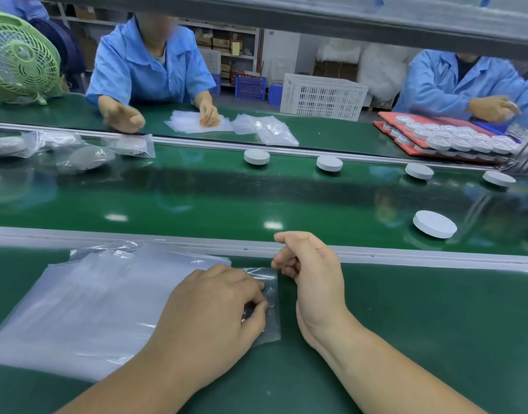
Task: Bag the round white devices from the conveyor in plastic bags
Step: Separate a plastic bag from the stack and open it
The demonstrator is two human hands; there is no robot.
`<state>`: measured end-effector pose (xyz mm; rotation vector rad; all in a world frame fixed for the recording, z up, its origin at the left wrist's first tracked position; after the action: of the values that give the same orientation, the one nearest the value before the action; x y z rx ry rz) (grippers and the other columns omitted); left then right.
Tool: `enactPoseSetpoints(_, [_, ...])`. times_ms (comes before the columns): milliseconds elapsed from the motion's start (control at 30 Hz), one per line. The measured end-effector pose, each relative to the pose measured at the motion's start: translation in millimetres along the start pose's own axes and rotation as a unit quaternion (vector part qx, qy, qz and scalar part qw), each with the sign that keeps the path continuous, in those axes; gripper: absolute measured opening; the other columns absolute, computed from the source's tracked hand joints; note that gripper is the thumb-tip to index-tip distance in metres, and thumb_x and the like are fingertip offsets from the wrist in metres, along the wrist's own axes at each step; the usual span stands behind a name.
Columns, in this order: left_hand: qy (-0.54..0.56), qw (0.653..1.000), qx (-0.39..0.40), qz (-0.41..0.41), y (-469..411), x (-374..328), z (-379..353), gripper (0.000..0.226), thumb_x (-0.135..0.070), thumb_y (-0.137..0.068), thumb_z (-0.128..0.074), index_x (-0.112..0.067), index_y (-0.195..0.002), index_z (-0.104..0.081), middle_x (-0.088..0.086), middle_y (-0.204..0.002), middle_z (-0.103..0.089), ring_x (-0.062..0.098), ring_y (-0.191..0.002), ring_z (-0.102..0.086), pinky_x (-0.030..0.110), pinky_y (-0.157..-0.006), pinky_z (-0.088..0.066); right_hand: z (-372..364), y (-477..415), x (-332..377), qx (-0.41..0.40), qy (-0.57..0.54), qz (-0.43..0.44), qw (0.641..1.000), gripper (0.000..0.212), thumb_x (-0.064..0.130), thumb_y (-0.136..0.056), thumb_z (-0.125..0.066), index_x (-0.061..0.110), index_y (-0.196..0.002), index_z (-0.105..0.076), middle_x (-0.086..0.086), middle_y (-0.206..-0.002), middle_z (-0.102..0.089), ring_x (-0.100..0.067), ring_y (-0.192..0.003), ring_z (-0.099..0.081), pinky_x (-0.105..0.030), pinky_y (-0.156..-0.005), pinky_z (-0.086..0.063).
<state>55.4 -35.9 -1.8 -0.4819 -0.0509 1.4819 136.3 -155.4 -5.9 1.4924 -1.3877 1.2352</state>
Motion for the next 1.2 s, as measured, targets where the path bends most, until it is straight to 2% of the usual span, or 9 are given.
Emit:
enactPoseSetpoints(700, [0.004,1.0,0.0,-0.009,-0.6,4.5,-8.0,0.024,-0.053,-0.086,-0.043,-0.039,-0.079,-0.061,-0.026,-0.093,-0.063,0.001,-0.094,-0.055,0.029,-0.079,-0.047,2.7,-1.0,-4.0,0.01,0.011,0.005,1.0,0.015,0.029,-0.076,-0.062,0.025,-0.072,-0.077,-0.002,-0.065,-0.062,-0.013,-0.064,-0.06,-0.017,-0.061,-0.048])
enactPoseSetpoints(833, [0.018,1.0,0.01,-0.006,-0.3,6.1,-8.2,0.024,-0.053,-0.087,-0.042,-0.038,-0.078,-0.059,-0.027,-0.092,-0.063,0.002,-0.093,-0.055,0.027,-0.079,-0.046,6.8,0.7,-9.2,0.007,0.015,-0.009,1.0,0.017,0.03,-0.079,-0.063,0.029,-0.087,-0.077,0.001,-0.076,-0.069,-0.009,-0.073,-0.064,-0.019,-0.067,-0.048])
enactPoseSetpoints(900, [0.036,0.999,0.013,0.003,0.0,8.0,-7.4,0.025,-0.055,-0.086,-0.044,-0.04,-0.078,-0.062,-0.031,-0.095,-0.063,-0.002,-0.095,-0.055,0.024,-0.082,-0.045,23.9,-9.8,-7.3,-0.024,0.072,0.004,0.997,0.028,0.036,-0.077,-0.065,0.044,-0.103,-0.07,0.012,-0.094,-0.072,-0.001,-0.084,-0.065,-0.021,-0.078,-0.046])
enactPoseSetpoints(967, [0.061,0.998,0.013,0.013,0.0,10.0,-6.4,0.027,-0.058,-0.085,-0.043,-0.042,-0.079,-0.065,-0.039,-0.098,-0.061,-0.008,-0.099,-0.053,0.02,-0.085,-0.042,54.1,-35.7,16.4,-0.085,0.251,0.074,0.961,0.044,0.044,-0.075,-0.064,0.056,-0.116,-0.055,0.019,-0.121,-0.064,0.005,-0.103,-0.057,-0.027,-0.092,-0.044])
enactPoseSetpoints(1033, [0.083,0.996,0.01,0.022,-0.3,11.2,-6.0,0.031,-0.062,-0.084,-0.041,-0.045,-0.079,-0.066,-0.044,-0.099,-0.058,-0.013,-0.102,-0.05,0.015,-0.087,-0.036,91.7,-73.7,46.1,-0.131,0.505,0.125,0.844,0.063,0.048,-0.08,-0.063,0.048,-0.14,-0.044,0.01,-0.146,-0.051,-0.01,-0.136,-0.041,-0.041,-0.112,-0.037])
enactPoseSetpoints(1067, [0.094,0.995,0.008,0.026,-0.6,11.4,-5.6,0.031,-0.063,-0.083,-0.041,-0.045,-0.078,-0.066,-0.044,-0.098,-0.058,-0.015,-0.101,-0.05,0.013,-0.086,-0.034,113.5,-95.7,52.2,-0.13,0.605,0.101,0.779,0.068,0.048,-0.083,-0.063,0.044,-0.148,-0.04,0.003,-0.158,-0.041,-0.02,-0.147,-0.03,-0.047,-0.118,-0.03])
enactPoseSetpoints(1100, [0.105,0.994,0.004,0.031,-0.8,12.0,-4.7,0.032,-0.063,-0.082,-0.041,-0.045,-0.077,-0.067,-0.044,-0.096,-0.058,-0.016,-0.099,-0.05,0.012,-0.085,-0.034,136.7,-115.9,52.7,-0.111,0.67,0.053,0.733,0.07,0.05,-0.087,-0.063,0.044,-0.151,-0.037,0.001,-0.165,-0.032,-0.026,-0.153,-0.023,-0.05,-0.121,-0.026])
enactPoseSetpoints(1133, [0.114,0.993,0.0,0.035,-1.3,12.8,-3.4,0.032,-0.063,-0.082,-0.042,-0.045,-0.077,-0.068,-0.044,-0.094,-0.059,-0.016,-0.097,-0.05,0.012,-0.084,-0.034,158.1,-131.2,48.7,-0.077,0.699,0.001,0.711,0.067,0.05,-0.09,-0.064,0.045,-0.152,-0.038,0.001,-0.167,-0.028,-0.029,-0.153,-0.024,-0.049,-0.122,-0.026])
enactPoseSetpoints(1200, [0.123,0.992,-0.008,0.04,-2.1,12.9,-1.2,0.031,-0.062,-0.082,-0.042,-0.044,-0.079,-0.068,-0.044,-0.091,-0.058,-0.016,-0.094,-0.05,0.011,-0.082,-0.035,189.0,-149.4,40.4,-0.003,0.7,-0.029,0.714,0.056,0.04,-0.095,-0.068,0.045,-0.147,-0.047,0.0,-0.161,-0.042,-0.028,-0.141,-0.046,-0.041,-0.115,-0.039])
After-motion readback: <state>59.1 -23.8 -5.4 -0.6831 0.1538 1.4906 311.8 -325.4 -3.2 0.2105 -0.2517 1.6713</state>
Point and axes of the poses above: each hand's wrist, its own y-axis away from the middle knuckle, its own z-axis out of the back of the hand, x = y × z, the point moved 7 cm from there along -y, towards the middle knuckle
